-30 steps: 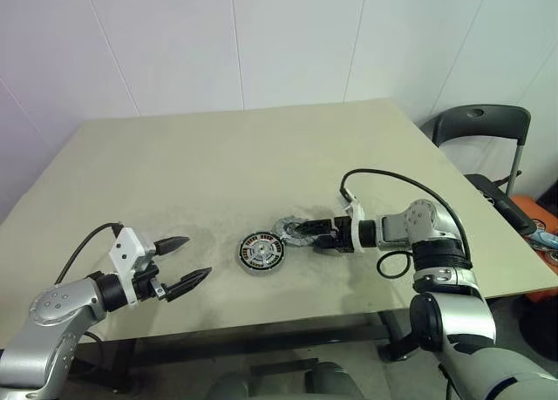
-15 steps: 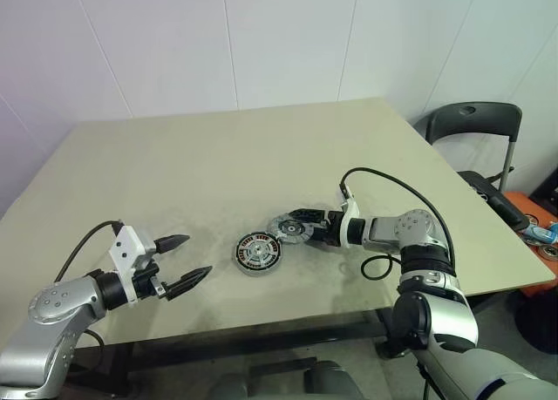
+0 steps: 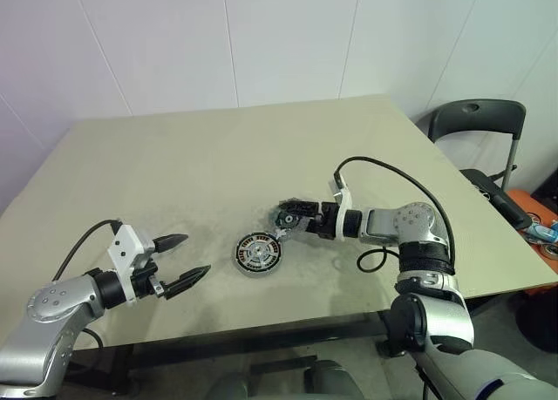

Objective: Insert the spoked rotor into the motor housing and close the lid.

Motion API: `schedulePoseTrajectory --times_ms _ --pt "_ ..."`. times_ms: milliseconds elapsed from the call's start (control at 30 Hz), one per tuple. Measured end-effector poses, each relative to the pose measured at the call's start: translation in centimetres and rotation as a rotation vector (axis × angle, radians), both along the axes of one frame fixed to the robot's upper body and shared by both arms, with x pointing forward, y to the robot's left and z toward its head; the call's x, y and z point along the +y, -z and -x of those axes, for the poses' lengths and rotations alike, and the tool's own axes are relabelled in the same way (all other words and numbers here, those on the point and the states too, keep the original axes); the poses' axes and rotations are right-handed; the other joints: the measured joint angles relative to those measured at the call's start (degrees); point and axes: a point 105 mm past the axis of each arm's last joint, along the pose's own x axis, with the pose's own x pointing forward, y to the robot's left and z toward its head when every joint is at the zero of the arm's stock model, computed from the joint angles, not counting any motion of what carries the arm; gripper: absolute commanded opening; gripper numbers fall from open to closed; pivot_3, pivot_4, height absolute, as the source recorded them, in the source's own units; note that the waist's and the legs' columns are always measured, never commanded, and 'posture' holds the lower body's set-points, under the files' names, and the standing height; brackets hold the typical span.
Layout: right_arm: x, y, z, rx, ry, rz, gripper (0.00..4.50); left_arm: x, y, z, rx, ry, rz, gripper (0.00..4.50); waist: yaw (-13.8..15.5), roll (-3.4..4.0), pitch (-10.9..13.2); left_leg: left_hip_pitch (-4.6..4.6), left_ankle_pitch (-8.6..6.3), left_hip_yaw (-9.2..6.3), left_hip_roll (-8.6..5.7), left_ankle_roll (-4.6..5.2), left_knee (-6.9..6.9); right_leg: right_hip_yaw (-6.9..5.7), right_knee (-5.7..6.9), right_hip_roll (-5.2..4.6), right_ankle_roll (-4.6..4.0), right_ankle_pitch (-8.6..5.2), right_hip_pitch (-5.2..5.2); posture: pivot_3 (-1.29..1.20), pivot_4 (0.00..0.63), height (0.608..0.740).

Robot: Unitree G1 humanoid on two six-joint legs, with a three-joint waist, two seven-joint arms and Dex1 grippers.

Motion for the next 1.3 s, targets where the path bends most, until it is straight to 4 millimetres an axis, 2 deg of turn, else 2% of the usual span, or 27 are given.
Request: schedulePoseTrajectory --times_ms 233,367,500,700,933,1100,1300 --pt "1.5 -1.7 0.9 -0.073 -0.086 -0.036 4.45 1.5 -0.7 0.0 -0.026 -0.051 -0.024 4.50 -0.03 0.01 0.01 -0.06 0.00 -0.01 0.01 0.00 -0.02 -0.01 0.01 0.00 0.00 0.00 -0.08 0.00 0.000 0.740" --pt "2.8 -2.7 3.1 -0.130 -0.227 -0.031 4.45 2.9 -1.5 0.1 -0.043 -0.093 -0.047 4.50 -0.01 0.01 0.01 -0.45 0.00 -0.04 0.01 0.00 0.05 -0.03 0.01 -0.02 0.03 0.02 -0.42 0.00 0.000 0.740" --pt "2.8 -2.5 4.2 -0.202 -0.315 0.047 4.45 3.2 -1.8 0.3 -0.046 -0.105 -0.042 4.50 0.11 0.01 0.01 -0.64 0.00 -0.05 -0.01 0.00 0.11 -0.04 -0.01 -0.11 0.05 0.04 -0.56 0.00 0.000 0.740" --pt "2.6 -2.0 3.6 -0.411 -0.366 0.195 4.45 3.2 -1.7 0.2 -0.035 -0.106 -0.038 4.50 -0.05 0.01 0.01 -0.60 0.00 -0.03 -0.02 0.00 0.11 -0.05 0.01 -0.05 0.06 0.03 -0.55 0.00 0.000 0.740" --pt "4.2 -2.3 2.2 -0.726 -0.383 0.285 4.45 2.5 -1.5 0.2 -0.027 -0.081 -0.031 4.50 0.10 -0.01 0.00 -0.63 0.00 -0.05 -0.02 -0.01 0.11 -0.05 -0.01 -0.10 0.06 0.05 -0.56 0.00 0.000 0.740" --pt "5.4 -0.8 1.6 -0.836 -0.433 0.398 4.45 1.8 -1.7 0.1 -0.042 -0.068 -0.015 4.50 0.12 -0.01 0.00 -0.62 0.00 -0.07 -0.02 -0.01 0.12 -0.05 0.02 -0.09 0.04 0.05 -0.57 0.00 0.000 0.740" --pt "6.1 1.5 0.3 -0.867 -0.447 0.539 4.45 1.2 -1.7 0.0 -0.036 -0.059 -0.007 4.50 0.10 -0.02 0.00 -0.60 0.00 -0.07 -0.04 -0.02 0.12 -0.05 0.03 -0.08 0.03 0.06 -0.56 0.00 0.000 0.740"
